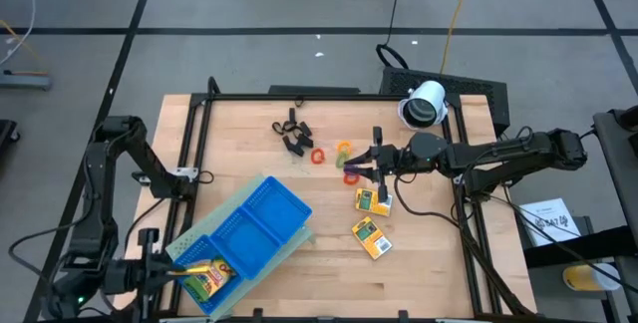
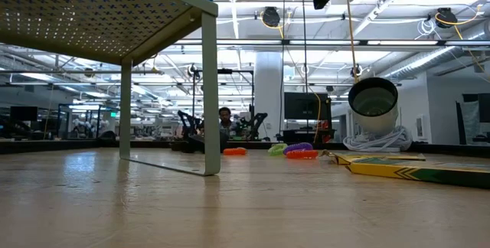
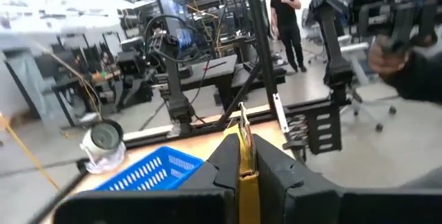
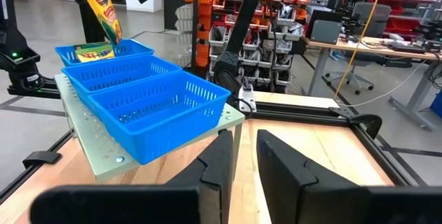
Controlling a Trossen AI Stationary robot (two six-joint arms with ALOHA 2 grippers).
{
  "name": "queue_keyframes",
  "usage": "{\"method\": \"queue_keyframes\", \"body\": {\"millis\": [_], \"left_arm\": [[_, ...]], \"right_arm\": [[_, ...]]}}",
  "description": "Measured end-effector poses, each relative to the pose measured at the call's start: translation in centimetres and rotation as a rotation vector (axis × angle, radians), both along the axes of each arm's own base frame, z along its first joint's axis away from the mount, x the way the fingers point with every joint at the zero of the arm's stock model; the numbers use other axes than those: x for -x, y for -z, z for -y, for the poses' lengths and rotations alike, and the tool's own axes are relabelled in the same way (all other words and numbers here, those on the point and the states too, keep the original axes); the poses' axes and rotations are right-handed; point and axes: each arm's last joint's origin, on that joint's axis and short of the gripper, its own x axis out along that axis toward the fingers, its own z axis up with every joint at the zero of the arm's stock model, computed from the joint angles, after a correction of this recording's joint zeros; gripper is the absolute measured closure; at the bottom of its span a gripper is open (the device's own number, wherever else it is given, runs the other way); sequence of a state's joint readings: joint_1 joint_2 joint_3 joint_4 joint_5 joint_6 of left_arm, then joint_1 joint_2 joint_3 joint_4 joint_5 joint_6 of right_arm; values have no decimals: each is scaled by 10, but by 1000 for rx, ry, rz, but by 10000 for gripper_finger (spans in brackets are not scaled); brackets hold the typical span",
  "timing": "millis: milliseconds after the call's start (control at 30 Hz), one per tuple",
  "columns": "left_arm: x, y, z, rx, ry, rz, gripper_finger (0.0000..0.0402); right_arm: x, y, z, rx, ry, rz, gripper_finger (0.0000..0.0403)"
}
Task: Pick & Place Office Desk Supplies
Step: Put the yellow crayon box into the bottom blue basket on the shelf
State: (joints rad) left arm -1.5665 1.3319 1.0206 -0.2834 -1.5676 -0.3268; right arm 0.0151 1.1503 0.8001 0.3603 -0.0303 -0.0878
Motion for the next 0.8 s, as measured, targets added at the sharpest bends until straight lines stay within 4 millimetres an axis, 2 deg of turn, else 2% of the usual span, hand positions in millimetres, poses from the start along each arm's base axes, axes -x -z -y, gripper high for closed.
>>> {"method": "queue_keyframes", "body": {"millis": [200,600,800], "left_arm": [[1,2,2,15,68,-44,328],[-7,2,3,111,70,-72,322],[-10,-9,6,202,-30,0,321]], "right_arm": [[0,0,0,3,0,0,348],[0,0,0,2,0,1,349],[0,0,0,-23,1,0,346]]}}
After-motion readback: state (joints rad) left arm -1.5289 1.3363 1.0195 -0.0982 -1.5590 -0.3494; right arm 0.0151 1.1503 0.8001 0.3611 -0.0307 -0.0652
